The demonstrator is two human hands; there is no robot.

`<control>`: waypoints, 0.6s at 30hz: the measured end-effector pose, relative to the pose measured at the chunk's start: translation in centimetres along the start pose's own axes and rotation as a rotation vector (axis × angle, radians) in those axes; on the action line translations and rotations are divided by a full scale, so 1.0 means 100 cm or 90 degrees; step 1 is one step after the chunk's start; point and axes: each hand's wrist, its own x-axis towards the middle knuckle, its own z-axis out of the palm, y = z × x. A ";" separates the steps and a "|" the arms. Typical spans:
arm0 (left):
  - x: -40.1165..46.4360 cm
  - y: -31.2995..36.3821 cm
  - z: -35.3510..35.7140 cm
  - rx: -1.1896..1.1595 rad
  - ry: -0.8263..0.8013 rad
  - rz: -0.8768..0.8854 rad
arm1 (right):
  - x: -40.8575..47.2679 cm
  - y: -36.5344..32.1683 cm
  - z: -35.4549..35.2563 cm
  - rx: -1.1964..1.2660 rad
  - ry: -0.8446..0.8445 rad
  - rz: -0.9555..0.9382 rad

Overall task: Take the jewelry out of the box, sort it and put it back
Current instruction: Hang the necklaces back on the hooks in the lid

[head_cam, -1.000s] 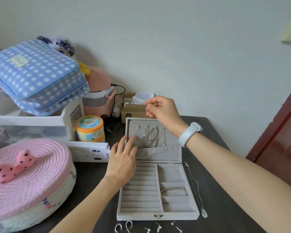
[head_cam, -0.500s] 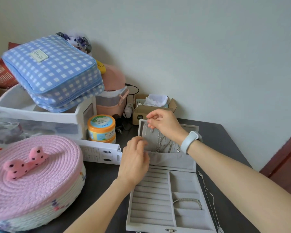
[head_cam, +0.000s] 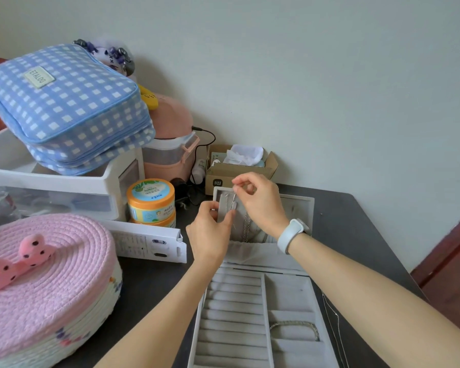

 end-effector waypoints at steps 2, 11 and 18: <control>0.002 -0.004 0.000 -0.030 -0.002 -0.004 | -0.005 0.004 -0.001 -0.014 0.039 -0.019; 0.004 -0.009 -0.003 -0.062 -0.020 -0.006 | -0.035 0.026 0.011 -0.082 0.158 -0.088; 0.002 -0.008 -0.006 0.012 -0.036 0.029 | -0.069 0.025 0.018 -0.160 0.103 0.053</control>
